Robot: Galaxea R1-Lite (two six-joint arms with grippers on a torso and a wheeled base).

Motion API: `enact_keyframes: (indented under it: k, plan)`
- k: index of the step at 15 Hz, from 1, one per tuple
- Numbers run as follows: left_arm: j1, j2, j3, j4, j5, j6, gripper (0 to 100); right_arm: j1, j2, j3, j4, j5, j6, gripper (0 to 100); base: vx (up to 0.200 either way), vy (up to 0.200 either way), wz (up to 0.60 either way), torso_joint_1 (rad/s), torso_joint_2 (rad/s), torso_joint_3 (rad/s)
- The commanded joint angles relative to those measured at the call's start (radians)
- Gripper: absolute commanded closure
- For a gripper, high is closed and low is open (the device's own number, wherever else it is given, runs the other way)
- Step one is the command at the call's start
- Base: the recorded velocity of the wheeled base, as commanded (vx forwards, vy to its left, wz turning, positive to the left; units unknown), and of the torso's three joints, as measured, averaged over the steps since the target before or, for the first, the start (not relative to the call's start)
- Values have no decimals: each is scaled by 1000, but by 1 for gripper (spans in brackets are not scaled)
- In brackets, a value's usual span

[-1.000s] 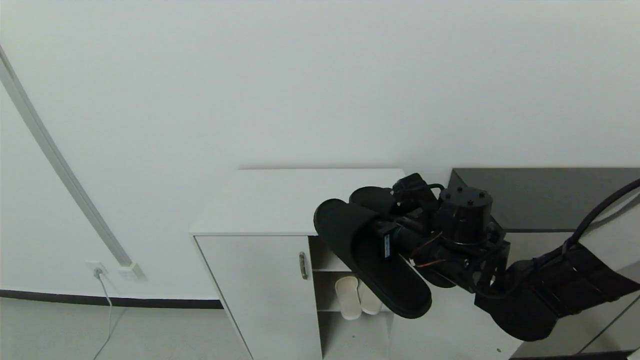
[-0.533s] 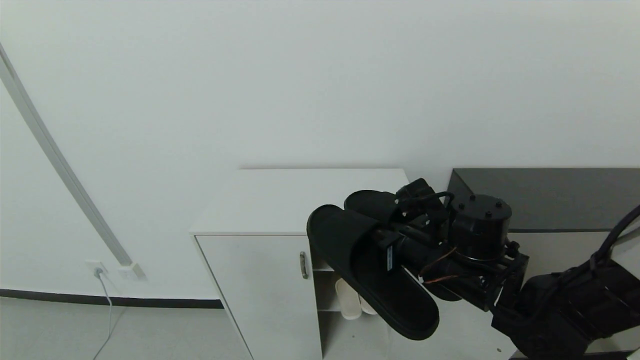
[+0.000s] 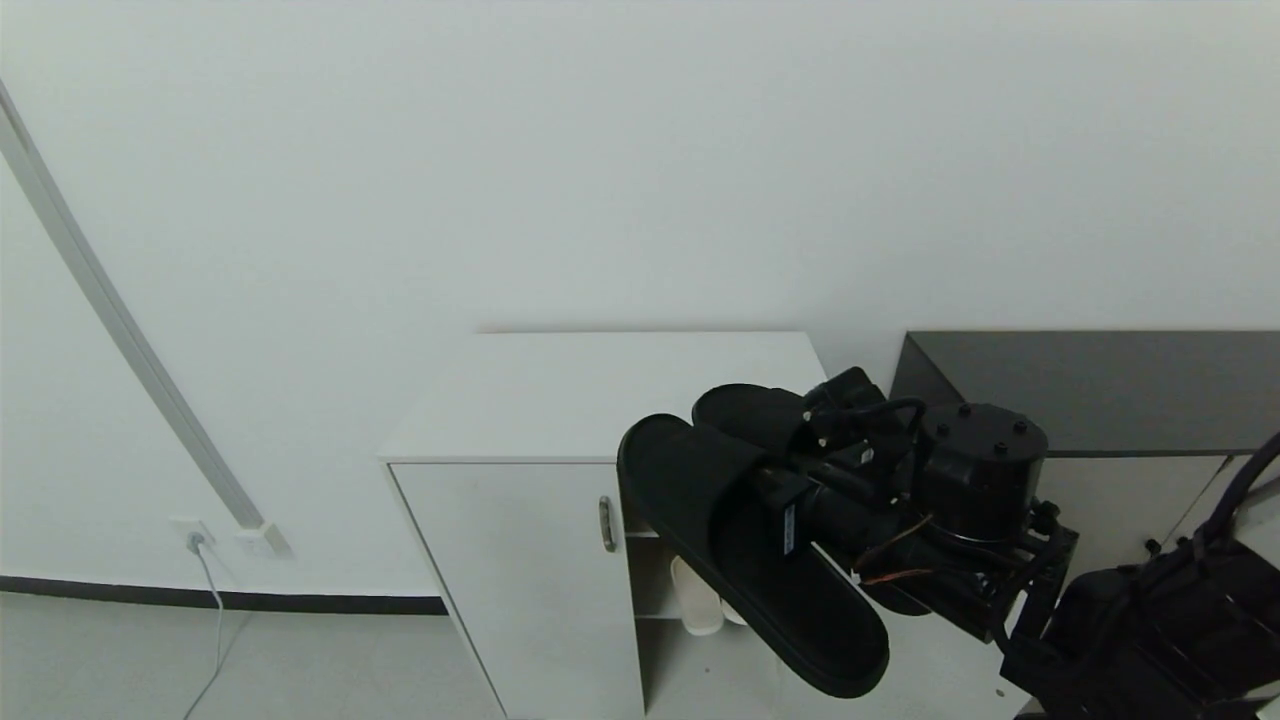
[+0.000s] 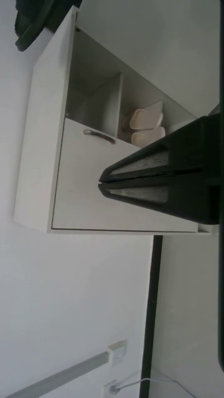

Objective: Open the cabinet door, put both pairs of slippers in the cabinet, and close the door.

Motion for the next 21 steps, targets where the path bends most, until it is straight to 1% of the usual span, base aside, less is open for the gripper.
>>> enact_keyframes:
  k: [1, 8, 12, 21]
  plan:
    - [0, 0, 0, -1, 0, -1, 100, 0, 7, -1, -1, 0, 0, 100, 0, 0, 0, -144, 344, 193]
    - [0, 0, 0, -1, 2, -1, 100, -1, 24, -1, 1, 1, -2, 100, 0, 0, 0, -166, 384, 216]
    - [0, 0, 0, -1, 2, -1, 100, -17, 89, -15, -22, 1, 0, 100, 0, 0, 0, -229, 541, 304]
    - [0, 0, 0, -1, 2, -2, 100, -17, 127, -12, -51, 0, -3, 100, 0, 0, 0, -205, 524, 319]
